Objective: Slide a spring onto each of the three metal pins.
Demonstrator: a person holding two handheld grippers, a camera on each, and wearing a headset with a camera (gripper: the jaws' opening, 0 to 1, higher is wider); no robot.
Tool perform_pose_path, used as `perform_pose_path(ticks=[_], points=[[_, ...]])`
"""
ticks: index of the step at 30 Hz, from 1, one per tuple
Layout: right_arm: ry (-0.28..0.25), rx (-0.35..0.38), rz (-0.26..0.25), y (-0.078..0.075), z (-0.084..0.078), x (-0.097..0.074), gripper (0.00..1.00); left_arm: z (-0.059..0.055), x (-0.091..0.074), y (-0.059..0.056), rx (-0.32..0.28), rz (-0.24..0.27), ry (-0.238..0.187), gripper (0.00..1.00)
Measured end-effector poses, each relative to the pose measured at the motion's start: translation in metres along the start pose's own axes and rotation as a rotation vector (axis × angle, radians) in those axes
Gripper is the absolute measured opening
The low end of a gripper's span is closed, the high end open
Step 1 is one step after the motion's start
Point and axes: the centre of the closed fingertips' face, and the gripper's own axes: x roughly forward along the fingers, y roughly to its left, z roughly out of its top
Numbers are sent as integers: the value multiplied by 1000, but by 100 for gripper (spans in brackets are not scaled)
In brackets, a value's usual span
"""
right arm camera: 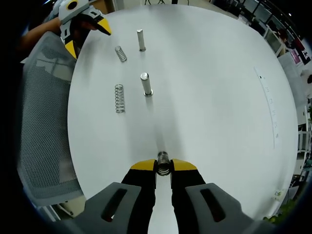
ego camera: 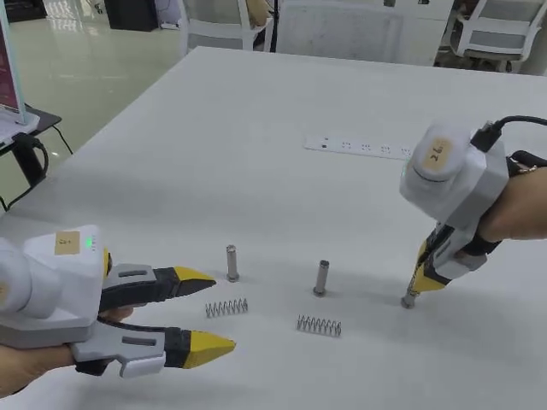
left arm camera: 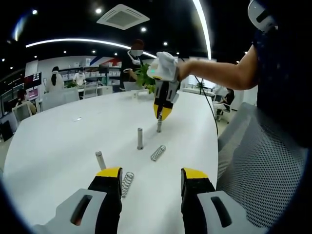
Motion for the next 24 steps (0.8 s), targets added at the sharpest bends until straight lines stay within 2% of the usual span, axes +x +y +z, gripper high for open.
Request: perform_pose_path(ticks=[16,24], points=[[23,8,17,2,-9,18,9,0,-1,0,-1,3,1,43],[17,16,20,1,-9,17,9,-1,0,0,-1,3,-1,42]])
